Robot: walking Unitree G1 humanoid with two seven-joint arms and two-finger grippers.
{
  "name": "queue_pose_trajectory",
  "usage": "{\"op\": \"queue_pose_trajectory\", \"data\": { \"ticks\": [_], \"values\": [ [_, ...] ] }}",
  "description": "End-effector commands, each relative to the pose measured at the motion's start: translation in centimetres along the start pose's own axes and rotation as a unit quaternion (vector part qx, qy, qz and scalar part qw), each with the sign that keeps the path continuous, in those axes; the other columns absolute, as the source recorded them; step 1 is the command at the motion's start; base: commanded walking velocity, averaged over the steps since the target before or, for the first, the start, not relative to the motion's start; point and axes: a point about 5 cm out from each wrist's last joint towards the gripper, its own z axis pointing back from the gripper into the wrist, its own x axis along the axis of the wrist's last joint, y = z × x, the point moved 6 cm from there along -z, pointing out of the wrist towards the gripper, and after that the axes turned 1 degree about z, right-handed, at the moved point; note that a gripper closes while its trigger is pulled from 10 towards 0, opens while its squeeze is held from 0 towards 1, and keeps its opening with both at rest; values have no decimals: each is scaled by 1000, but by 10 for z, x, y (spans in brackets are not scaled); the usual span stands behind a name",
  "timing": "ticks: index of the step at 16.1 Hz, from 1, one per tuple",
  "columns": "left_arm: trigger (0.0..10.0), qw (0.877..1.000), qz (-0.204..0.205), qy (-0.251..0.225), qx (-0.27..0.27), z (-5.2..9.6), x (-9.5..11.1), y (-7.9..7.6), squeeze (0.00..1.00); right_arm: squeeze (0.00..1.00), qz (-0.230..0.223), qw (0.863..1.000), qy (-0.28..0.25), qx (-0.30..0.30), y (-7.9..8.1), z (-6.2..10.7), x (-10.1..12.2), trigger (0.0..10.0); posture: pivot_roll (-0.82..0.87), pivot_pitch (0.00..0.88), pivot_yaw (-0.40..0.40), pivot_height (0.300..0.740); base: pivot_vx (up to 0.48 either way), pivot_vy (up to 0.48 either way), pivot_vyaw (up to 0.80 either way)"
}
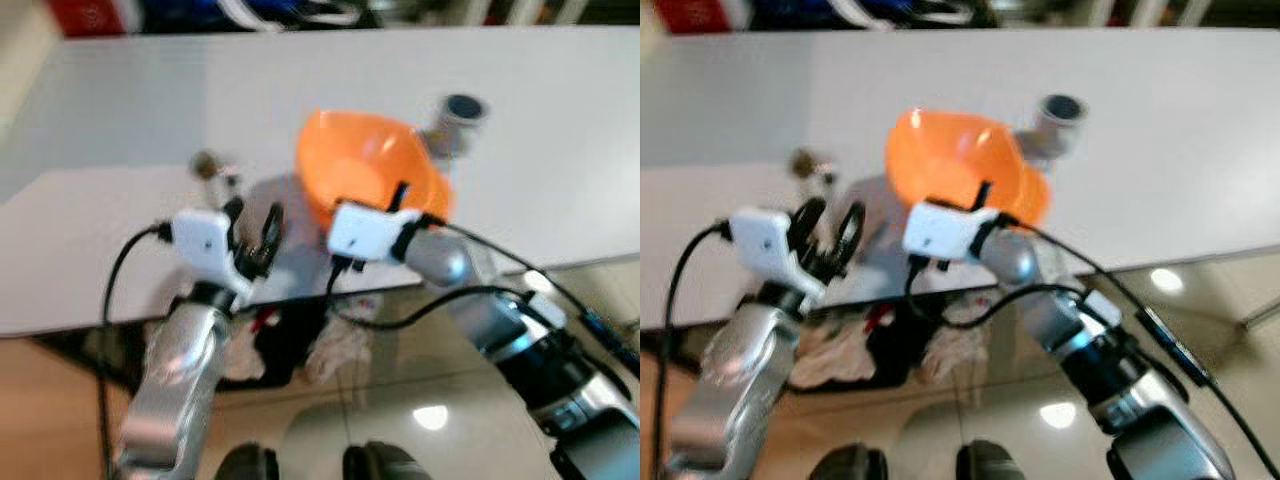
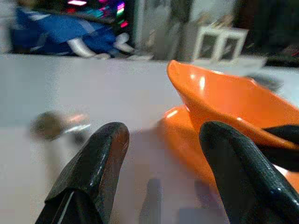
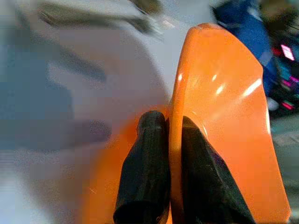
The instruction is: Setting the table
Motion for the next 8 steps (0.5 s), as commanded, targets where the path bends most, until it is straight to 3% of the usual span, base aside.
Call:
{"op": "queue_pose_trajectory", "data": {
  "ticks": [1, 2, 8],
  "values": [
    [10000, 1000, -4, -9, -15, 2, 8, -9, 0, 0, 10, 1000, 3, -5, -7, 3, 2, 10000, -115, 200, -1, 740, 0, 0, 0],
    [10000, 1000, -8, -4, -13, 6, 8, -9, 0, 0, 14, 999, 28, 13, -4, 3, -7, 10000, -109, 236, -2, 740, 0, 0, 0],
    [10000, 1000, -6, 20, -11, 28, 9, -15, 0, 0, 33, 995, 88, -34, -39, 17, -21, 10000, -86, 310, -9, 740, 0, 0, 0]
  ]
}}
